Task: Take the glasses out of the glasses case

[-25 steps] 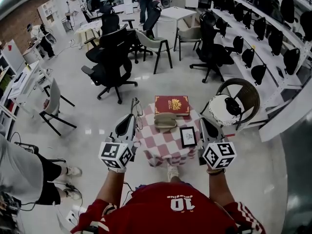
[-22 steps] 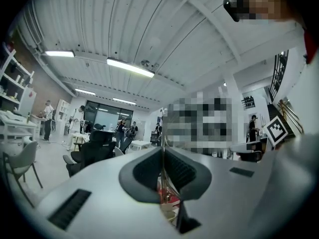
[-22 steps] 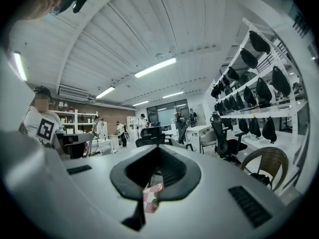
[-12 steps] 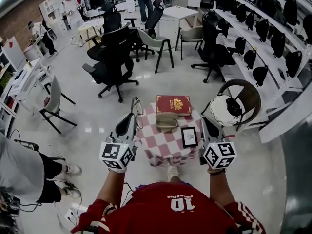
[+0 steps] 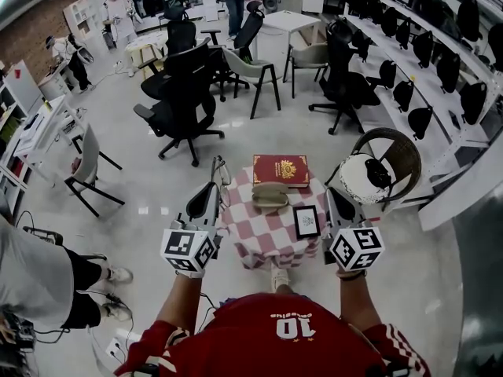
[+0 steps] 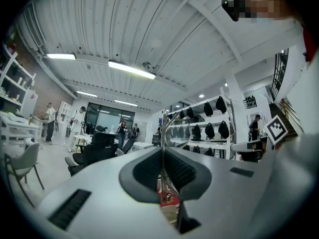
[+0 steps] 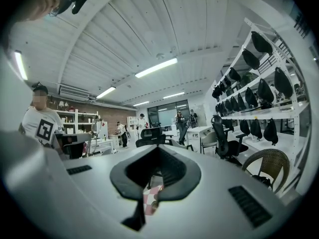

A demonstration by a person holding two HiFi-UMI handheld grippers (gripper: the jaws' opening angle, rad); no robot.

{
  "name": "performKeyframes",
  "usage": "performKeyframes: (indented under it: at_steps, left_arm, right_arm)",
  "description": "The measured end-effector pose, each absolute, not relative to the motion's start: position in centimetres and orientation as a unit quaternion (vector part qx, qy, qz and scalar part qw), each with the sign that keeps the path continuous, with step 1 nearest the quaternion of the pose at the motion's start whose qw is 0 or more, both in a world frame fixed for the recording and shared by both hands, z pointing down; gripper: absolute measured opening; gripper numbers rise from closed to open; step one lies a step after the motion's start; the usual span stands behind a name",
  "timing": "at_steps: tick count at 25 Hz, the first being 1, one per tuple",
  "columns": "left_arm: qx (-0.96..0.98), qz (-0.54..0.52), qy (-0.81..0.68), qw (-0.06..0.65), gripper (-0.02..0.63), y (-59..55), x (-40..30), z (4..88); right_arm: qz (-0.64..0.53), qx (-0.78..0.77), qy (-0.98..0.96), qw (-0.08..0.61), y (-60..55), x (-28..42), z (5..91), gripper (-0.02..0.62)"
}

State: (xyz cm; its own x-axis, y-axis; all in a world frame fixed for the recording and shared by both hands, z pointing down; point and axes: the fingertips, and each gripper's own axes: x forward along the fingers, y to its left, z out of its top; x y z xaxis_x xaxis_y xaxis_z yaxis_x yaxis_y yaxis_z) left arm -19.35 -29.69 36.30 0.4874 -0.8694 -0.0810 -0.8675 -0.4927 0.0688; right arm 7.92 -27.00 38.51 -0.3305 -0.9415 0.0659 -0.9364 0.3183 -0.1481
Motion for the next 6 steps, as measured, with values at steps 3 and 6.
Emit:
performKeyframes:
  at_steps: [3,6]
  left_arm:
    - [0.862,-0.054,-0.503,0.011,0.021,-29.77,-19.35,36.44]
    - [0.862,-0.055,-0.503,0.014,0.021,-29.76,-19.34,36.62]
  right_arm:
    - [-0.077,-0.579,0.812,0.014,-27.09,7.92,38.51,0.015]
    - [-0.076,-0.58,0.811,0.012,-27.05,7.93,38.46,0.015]
